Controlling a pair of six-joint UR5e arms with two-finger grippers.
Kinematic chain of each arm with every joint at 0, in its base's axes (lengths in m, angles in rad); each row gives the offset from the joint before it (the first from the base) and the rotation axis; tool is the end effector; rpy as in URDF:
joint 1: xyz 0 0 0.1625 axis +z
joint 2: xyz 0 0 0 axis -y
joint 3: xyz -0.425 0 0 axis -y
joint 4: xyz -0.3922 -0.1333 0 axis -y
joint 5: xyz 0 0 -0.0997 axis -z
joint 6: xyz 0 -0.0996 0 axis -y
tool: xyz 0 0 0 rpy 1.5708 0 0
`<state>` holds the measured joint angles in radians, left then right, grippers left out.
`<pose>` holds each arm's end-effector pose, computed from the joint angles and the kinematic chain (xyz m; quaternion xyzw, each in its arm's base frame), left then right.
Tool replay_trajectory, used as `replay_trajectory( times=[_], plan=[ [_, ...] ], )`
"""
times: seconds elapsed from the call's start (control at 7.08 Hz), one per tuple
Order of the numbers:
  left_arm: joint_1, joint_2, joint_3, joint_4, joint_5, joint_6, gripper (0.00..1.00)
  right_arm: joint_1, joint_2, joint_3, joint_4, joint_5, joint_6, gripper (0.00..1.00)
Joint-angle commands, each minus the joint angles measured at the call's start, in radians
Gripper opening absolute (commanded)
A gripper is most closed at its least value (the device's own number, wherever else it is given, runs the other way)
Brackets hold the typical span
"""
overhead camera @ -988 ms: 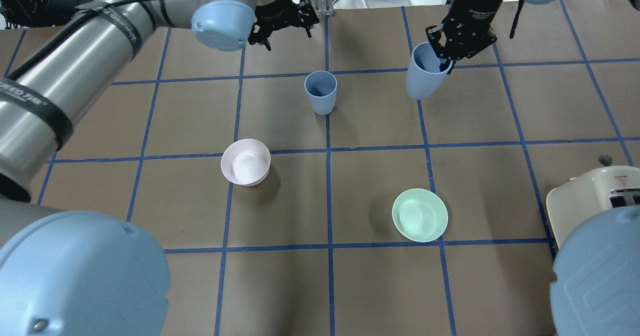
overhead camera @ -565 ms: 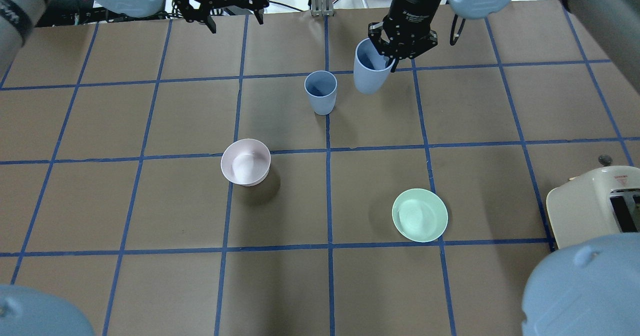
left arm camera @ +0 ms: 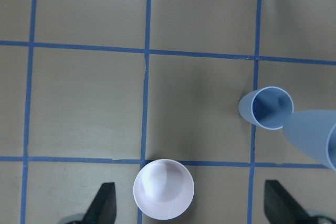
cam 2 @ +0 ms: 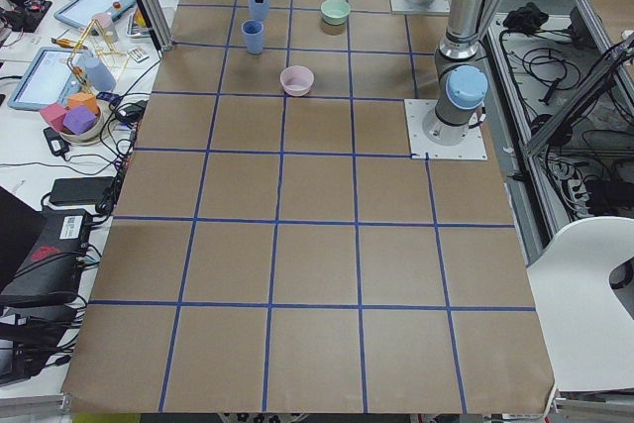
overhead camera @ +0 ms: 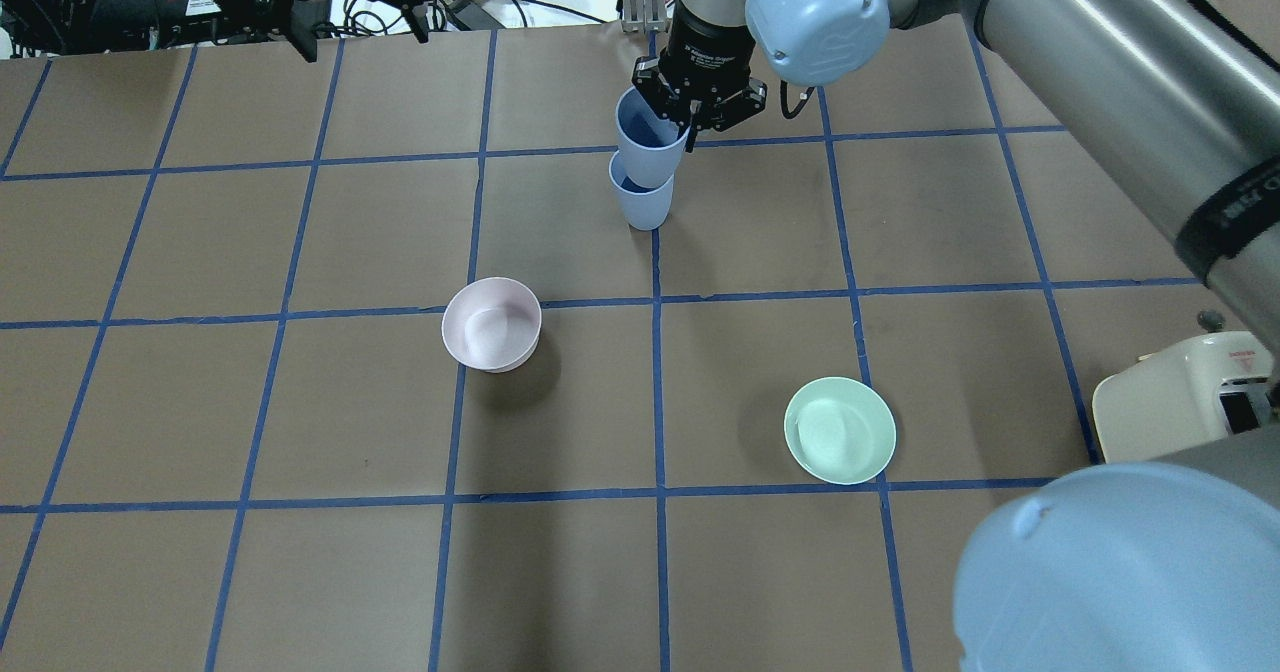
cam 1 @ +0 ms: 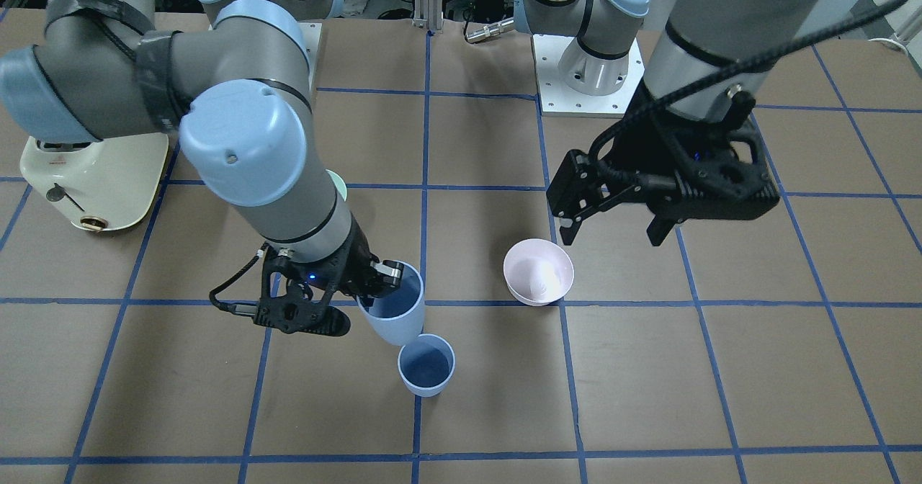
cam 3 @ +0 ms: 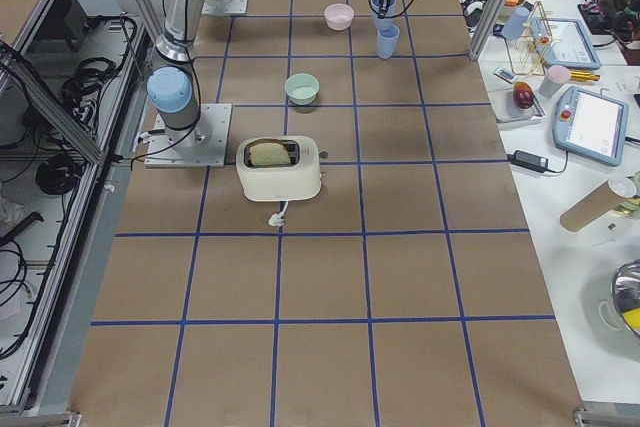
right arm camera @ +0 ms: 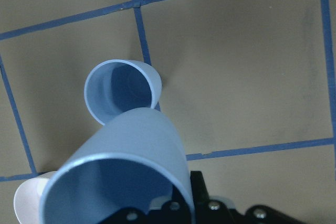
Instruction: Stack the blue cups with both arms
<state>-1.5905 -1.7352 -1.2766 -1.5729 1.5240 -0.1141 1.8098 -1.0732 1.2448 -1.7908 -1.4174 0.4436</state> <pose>-0.1492 -0.5672 0.5465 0.0456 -0.9966 0.0621 0.0276 0.3085 -0.6388 0.3755 0.0999 0.9917 0.0029 0.0803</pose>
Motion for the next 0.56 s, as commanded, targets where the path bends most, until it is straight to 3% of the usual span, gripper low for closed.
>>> replay_trajectory(
  times=[0.0, 0.42],
  plan=[
    [0.0, 0.066, -0.084, -0.032, 0.005, -0.001, 1.0, 0.005, 0.045, -0.041, -0.004, -0.008, 0.01, 0.0],
    [0.0, 0.179, -0.239, -0.03, 0.005, -0.001, 1.0, 0.006, 0.067, -0.041, -0.007, 0.0, 0.03, 0.0]
  ],
)
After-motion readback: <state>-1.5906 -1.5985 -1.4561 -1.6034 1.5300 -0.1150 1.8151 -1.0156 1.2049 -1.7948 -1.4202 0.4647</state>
